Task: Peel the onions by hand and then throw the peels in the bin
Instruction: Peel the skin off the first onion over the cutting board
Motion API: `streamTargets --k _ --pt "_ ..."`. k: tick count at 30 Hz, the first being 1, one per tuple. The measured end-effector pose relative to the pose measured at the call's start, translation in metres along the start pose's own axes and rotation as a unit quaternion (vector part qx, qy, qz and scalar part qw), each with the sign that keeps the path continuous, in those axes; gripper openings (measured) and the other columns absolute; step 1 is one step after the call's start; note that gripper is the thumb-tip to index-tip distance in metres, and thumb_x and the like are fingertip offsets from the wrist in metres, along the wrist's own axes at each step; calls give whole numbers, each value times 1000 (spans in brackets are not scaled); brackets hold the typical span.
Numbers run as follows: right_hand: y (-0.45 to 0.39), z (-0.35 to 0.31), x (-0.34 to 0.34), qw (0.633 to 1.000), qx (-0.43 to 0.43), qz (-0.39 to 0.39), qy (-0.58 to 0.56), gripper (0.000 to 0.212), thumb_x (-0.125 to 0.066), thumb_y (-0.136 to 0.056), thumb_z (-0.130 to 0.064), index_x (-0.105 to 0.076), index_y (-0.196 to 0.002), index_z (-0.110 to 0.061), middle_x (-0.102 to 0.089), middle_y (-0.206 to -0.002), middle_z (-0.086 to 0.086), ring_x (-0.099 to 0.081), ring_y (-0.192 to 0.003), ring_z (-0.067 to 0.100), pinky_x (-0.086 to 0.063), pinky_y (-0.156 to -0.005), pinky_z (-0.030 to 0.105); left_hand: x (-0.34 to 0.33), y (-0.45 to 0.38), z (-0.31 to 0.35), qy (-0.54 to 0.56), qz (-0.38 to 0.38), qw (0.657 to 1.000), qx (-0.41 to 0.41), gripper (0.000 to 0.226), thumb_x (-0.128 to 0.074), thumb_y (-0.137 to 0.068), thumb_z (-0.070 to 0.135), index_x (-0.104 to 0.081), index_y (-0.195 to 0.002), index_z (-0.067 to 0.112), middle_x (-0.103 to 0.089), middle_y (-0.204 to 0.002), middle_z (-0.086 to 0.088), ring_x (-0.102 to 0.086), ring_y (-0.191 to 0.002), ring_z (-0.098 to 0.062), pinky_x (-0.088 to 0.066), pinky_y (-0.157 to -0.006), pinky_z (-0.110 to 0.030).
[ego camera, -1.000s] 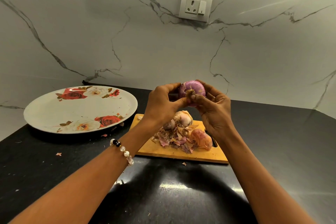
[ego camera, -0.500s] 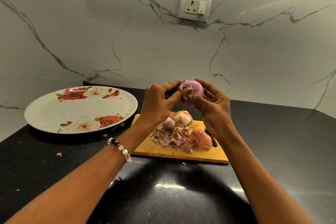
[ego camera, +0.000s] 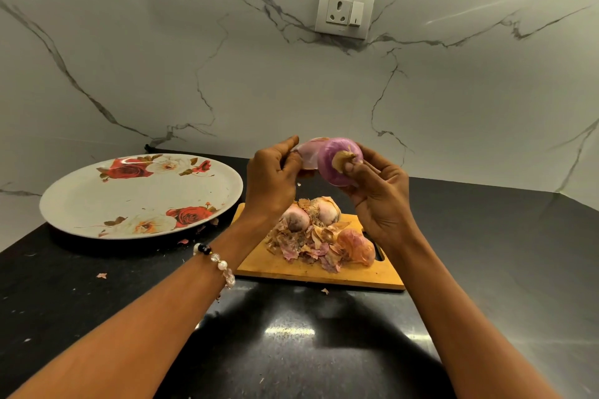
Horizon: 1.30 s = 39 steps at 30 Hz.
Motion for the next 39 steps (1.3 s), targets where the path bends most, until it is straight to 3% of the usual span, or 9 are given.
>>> streamTargets --k 3,6,12,15,18,21,24,31,39 --pt "-1 3 -3 999 -24 -15 -43 50 -72 -66 -10 -61 -113 0 -73 -98 6 -70 -94 24 -61 -75 36 2 -1 -11 48 -18 997 63 44 -60 -92 15 -53 -133 2 -61 -128 -12 -65 -105 -22 -58 -82 -38" --pt "-3 5 -1 996 -35 -17 -86 18 -57 -88 3 -62 -106 2 -72 -97 11 -70 -92 25 -58 -83 46 -1 -1 -12 105 -33 989 99 47 -63 -89 16 -53 -133 3 -63 -125 -12 -69 -98 -23 -58 -81 -42" --pt "-2 8 -3 981 -61 -26 -181 36 -46 -92 2 -72 -69 -7 -70 -80 8 -71 -80 19 -52 -87 51 -8 4 -13 216 -47 960 172 48 -67 -86 13 -54 -132 6 -67 -110 -11 -72 -86 -21 -59 -72 -28" --pt "-1 15 -4 977 -85 -20 -195 25 -47 -90 0 -66 -74 -3 -68 -85 11 -69 -85 24 -56 -86 52 -8 5 -15 220 -55 957 182 48 -68 -86 7 -53 -131 8 -68 -104 -11 -71 -87 -22 -59 -71 -27" --pt "0 25 -5 974 -133 -13 -182 7 -52 -88 -3 -58 -89 1 -58 -115 22 -62 -103 34 -60 -77 45 -10 6 -12 205 -65 962 170 47 -68 -85 4 -53 -129 8 -67 -104 -9 -68 -87 -18 -58 -70 -24" --pt "0 27 0 981 -149 0 -122 23 -56 -86 -4 -60 -109 1 -53 -126 25 -59 -108 37 -60 -78 44 -9 7 -12 204 -62 962 169 44 -69 -84 7 -55 -126 9 -64 -108 -8 -66 -91 -18 -58 -72 -23" --pt "-2 18 5 994 -103 23 27 41 -59 -88 -2 -53 -129 -4 -63 -111 16 -66 -97 30 -60 -77 47 -7 6 -13 219 -53 959 171 36 -71 -83 8 -56 -114 16 -64 -106 -7 -66 -93 -22 -58 -69 -22" --pt "0 16 2 992 -99 20 70 16 -53 -96 -11 -67 -104 -7 -69 -104 15 -69 -92 33 -60 -80 47 -5 5 -12 208 -34 964 164 35 -72 -80 4 -55 -108 18 -62 -108 -8 -65 -95 -23 -58 -69 -22" --pt "-1 14 1 993 -93 4 77 31 -64 -79 -16 -66 -108 -5 -68 -105 15 -70 -88 29 -61 -74 44 -15 7 -18 257 -102 937 214 33 -66 -84 -2 -58 -108 19 -61 -116 -14 -65 -100 -30 -59 -78 -35"
Point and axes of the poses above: each hand's wrist, its own y-axis away from the middle knuckle, its own x-axis out of the back of the hand, z = x × y, the point moved 7 cm from there along -y, towards the middle knuckle
